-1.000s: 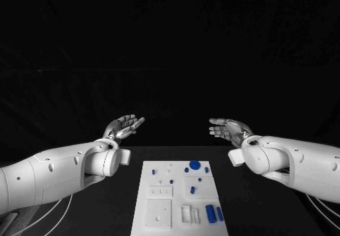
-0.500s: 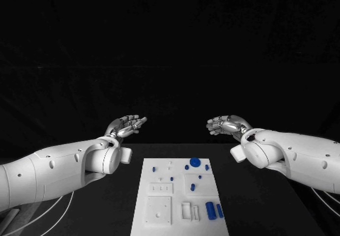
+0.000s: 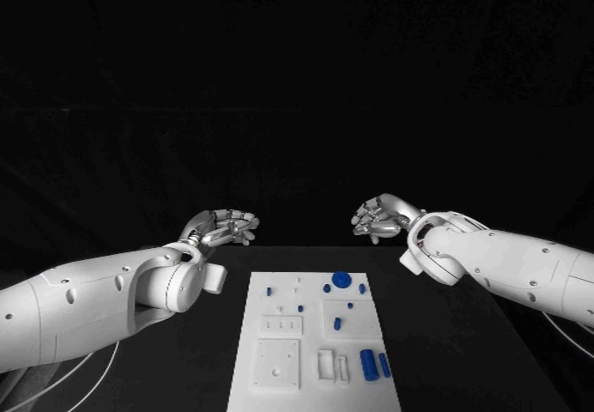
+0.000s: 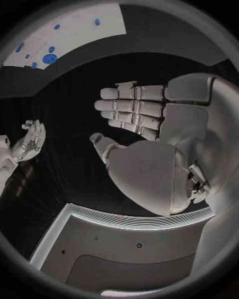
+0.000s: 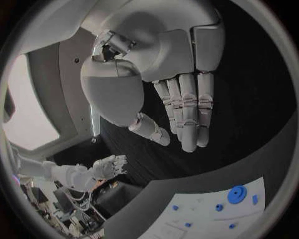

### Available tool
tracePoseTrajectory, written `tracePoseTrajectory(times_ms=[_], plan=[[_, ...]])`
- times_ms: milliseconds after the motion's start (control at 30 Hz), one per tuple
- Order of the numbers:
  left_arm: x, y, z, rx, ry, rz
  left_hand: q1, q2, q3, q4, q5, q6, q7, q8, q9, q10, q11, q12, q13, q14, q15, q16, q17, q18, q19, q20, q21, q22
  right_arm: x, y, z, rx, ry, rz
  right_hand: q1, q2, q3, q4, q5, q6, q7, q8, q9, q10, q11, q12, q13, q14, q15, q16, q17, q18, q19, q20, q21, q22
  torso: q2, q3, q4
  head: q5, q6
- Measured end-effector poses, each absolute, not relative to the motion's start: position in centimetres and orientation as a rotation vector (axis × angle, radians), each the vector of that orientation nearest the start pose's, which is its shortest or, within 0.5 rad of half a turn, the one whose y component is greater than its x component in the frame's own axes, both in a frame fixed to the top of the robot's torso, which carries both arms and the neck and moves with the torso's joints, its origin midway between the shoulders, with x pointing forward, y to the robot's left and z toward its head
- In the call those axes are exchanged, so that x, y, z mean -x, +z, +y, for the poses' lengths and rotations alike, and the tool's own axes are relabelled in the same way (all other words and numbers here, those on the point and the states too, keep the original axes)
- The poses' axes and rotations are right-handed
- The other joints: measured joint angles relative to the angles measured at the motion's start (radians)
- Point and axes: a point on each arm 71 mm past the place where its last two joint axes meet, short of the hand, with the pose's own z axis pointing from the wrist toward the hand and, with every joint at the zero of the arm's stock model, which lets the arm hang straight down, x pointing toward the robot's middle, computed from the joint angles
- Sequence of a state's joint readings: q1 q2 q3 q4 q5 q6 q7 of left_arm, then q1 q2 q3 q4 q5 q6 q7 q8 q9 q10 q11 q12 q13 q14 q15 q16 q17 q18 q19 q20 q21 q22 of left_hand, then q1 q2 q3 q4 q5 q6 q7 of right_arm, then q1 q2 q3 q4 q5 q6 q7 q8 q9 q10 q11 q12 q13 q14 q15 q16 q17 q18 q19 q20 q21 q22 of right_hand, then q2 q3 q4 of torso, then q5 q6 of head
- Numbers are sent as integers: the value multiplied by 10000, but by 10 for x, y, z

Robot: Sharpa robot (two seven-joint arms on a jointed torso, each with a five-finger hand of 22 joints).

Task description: Assemble the parts on the task board

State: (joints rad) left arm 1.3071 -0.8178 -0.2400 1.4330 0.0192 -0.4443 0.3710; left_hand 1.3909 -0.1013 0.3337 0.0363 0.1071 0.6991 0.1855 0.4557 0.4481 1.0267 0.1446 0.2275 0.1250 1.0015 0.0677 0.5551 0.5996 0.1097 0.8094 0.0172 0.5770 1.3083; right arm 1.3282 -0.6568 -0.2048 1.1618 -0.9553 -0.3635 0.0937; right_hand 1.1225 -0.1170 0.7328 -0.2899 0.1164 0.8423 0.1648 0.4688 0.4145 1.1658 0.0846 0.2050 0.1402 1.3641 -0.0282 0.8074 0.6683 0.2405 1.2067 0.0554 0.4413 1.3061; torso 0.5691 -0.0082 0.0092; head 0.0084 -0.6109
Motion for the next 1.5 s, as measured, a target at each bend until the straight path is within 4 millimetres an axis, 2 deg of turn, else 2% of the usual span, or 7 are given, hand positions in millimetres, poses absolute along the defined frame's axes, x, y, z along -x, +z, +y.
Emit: tracePoseTrajectory(times_ms=[100,300,433,733,1100,1267,1500], plan=[[-498,-201,237,11058,-12742,14683,-148,17,218,-536,0,329,27,-314,-278,245,-35,-204,-181,227,-180,141,166,-24,226,-195,238,-4,-554,-187,-211,-531,7100,16694,85,-81,-45,43,86,369,-122,-163,-90,290,-97,-138,44,4,-127,1745,1247,-12,763,-512,1015,21,114,6,64,-52,34],[-489,-191,232,10832,-13188,14794,-1473,117,1146,-1997,1,672,0,-809,-658,572,-23,-682,-527,314,-211,141,381,-366,254,-585,462,-5,-556,-192,-203,1355,5908,16663,155,-151,-13,15,86,530,-157,-387,-187,407,-79,-412,66,-217,-99,2617,1750,-16,736,-591,1754,21,382,12,226,-231,152],[-484,-188,228,10753,-13394,14888,-1810,144,1400,-2304,1,672,0,-869,-686,573,-22,-766,-540,314,-211,141,415,-406,253,-587,500,-5,-555,-200,-195,2199,5353,16635,217,-213,14,-12,-44,561,-189,-456,-212,406,-79,-553,66,-248,-86,2760,1776,-52,687,-648,1931,20,596,9,341,-314,259],[-478,-185,219,10634,-13712,15045,-2028,130,1542,-2450,2,672,0,-910,-696,574,-22,-865,-549,314,-211,141,442,-454,252,-586,540,-6,-555,-212,-181,3308,4313,16463,269,-265,129,48,-352,588,-145,-685,-294,292,34,-912,4,-281,-53,2962,1767,-95,652,-686,2165,19,1073,-29,527,-469,388],[-478,-185,215,10587,-13795,15125,-2203,117,1611,-2518,2,672,0,-928,-705,574,-23,-882,-548,314,-211,141,461,-448,252,-585,540,-8,-554,-226,-175,3728,3644,16404,148,-466,196,114,-428,509,-69,-800,-361,97,155,-1185,-110,-302,-32,3023,1693,-103,652,-686,2242,18,1488,-75,648,-593,487],[-477,-185,214,10585,-13843,15178,-2207,118,1615,-2522,-35,672,0,-963,-705,574,-23,-924,-548,313,-211,141,470,-448,252,-584,579,-9,-555,-230,-175,3895,3233,16312,94,-817,307,230,-574,509,-69,-858,-384,81,172,-1253,-148,-312,-17,3078,1640,-106,652,-686,2268,17,1649,-97,689,-651,578],[-476,-185,212,10579,-13913,15248,-2280,117,1642,-2549,-35,672,-1,-963,-704,572,-25,-924,-548,313,-211,102,470,-448,252,-583,578,-10,-558,-235,-179,3909,2890,16312,70,-938,361,373,-591,508,-70,-895,-401,40,213,-1329,-183,-303,40,3138,1595,-167,653,-686,2284,16,1846,-116,740,-709,627]])
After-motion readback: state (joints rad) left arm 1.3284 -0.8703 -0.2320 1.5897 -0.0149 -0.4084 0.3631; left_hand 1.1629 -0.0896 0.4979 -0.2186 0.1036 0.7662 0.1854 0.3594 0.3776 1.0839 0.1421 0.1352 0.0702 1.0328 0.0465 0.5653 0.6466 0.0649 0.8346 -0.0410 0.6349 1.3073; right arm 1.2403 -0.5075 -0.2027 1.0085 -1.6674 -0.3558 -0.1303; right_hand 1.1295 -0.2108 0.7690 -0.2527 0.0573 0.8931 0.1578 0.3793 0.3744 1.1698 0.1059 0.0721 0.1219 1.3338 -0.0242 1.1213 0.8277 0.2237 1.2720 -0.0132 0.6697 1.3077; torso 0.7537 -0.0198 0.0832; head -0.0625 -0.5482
